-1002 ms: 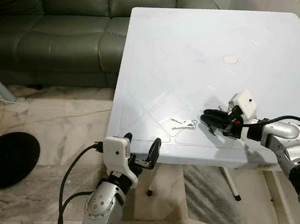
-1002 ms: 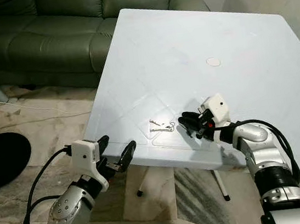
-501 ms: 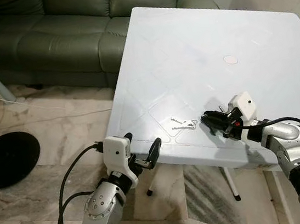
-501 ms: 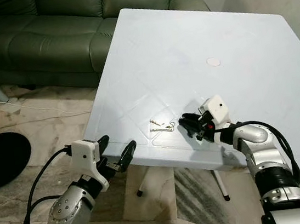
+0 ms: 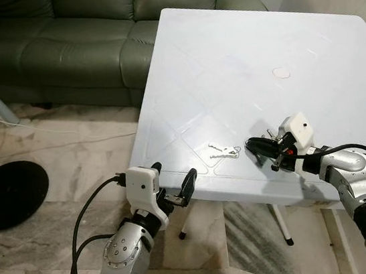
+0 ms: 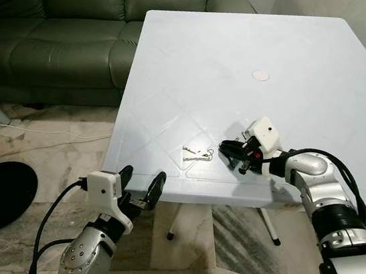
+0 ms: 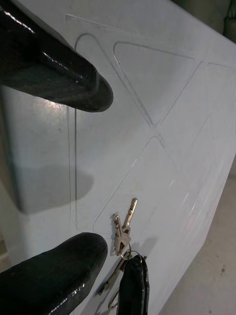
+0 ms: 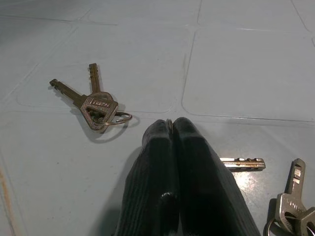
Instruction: Hang keys on a hook
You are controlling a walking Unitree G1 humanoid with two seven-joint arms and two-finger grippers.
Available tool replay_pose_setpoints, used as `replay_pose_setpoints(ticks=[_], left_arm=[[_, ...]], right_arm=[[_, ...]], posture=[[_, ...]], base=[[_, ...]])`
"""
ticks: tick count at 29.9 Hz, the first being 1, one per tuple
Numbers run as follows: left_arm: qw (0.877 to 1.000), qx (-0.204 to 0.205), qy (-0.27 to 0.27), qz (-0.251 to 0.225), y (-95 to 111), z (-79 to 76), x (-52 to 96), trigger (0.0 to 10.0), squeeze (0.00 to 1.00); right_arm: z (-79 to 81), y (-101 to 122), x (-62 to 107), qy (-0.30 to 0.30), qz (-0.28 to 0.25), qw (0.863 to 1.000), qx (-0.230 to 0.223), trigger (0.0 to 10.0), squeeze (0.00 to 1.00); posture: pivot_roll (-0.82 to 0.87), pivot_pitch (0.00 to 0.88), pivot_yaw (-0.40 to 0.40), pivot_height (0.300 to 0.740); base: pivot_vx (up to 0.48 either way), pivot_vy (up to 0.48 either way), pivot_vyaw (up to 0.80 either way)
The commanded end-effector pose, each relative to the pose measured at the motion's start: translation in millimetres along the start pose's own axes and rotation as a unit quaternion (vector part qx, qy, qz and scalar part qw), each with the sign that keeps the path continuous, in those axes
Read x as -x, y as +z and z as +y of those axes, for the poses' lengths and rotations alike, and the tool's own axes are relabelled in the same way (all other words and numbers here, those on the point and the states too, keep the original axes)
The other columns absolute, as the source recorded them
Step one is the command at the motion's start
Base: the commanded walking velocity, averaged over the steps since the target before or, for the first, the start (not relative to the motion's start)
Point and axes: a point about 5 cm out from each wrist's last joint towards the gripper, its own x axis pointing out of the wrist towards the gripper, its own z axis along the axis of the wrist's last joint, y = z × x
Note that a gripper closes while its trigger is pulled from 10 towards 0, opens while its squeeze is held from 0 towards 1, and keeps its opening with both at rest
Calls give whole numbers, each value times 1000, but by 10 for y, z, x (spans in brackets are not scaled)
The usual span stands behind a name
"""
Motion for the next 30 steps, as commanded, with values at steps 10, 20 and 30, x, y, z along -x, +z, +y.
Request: replay_pose_setpoints(ticks=[10, 20, 30], left_arm=[[1000, 14, 3, 10, -44, -22, -6, 10000, 0], [1000, 6, 3, -3, -7, -3, -88, 10000, 0], [999, 0, 21, -38, 122, 62, -209, 10000, 0]], right_arm=[[-35, 58, 27, -52, -79, 993, -68, 10000, 0], [85, 68, 24, -94, -164, 973, -130, 10000, 0], [158, 175, 47, -181, -233, 946, -133, 10000, 0]], posture=[[41, 162, -111, 740], [37, 128, -109, 740], [33, 83, -105, 740]], base=[[0, 0, 0], [0, 0, 0], [0, 0, 0]])
